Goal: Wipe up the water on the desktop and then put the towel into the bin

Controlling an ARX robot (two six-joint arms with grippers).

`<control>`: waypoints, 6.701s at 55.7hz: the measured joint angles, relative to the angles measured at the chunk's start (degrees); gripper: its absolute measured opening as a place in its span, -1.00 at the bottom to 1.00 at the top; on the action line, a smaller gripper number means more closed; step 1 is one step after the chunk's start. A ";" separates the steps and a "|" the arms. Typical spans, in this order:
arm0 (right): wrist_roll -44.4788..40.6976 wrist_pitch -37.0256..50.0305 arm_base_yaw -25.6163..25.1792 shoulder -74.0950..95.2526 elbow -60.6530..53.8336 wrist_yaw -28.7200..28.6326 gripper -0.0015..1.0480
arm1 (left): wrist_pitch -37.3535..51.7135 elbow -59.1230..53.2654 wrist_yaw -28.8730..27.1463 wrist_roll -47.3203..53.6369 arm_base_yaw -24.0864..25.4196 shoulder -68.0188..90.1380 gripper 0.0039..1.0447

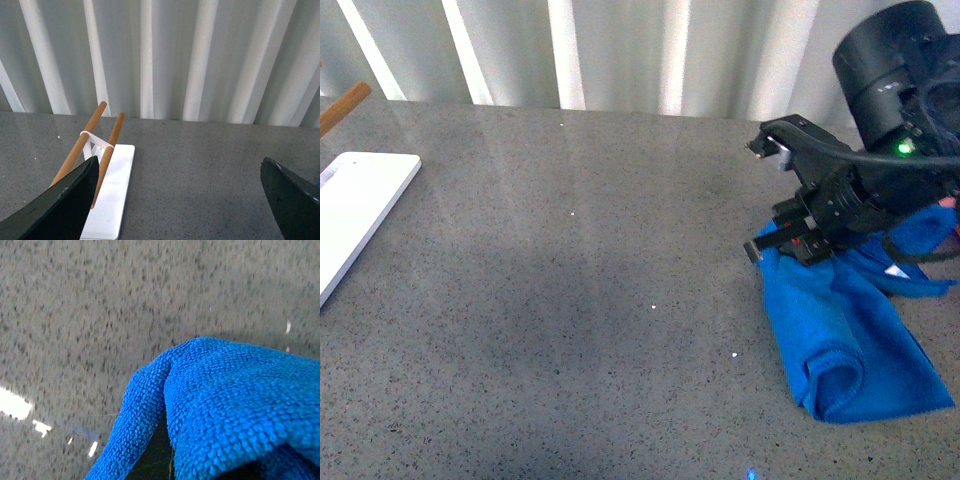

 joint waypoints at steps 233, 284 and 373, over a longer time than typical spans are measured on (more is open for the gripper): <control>10.51 51.32 -28.48 -52.83 -41.33 -10.19 -0.53 | 0.00 0.00 -0.07 0.00 0.00 -0.07 0.87; 10.99 43.91 -14.45 -84.35 -65.96 3.54 -0.94 | 0.00 0.00 -0.02 0.00 0.00 -0.04 0.87; 11.45 3.02 -14.40 -126.40 -66.42 4.02 -0.94 | 0.00 0.00 0.00 0.00 0.00 -0.11 0.87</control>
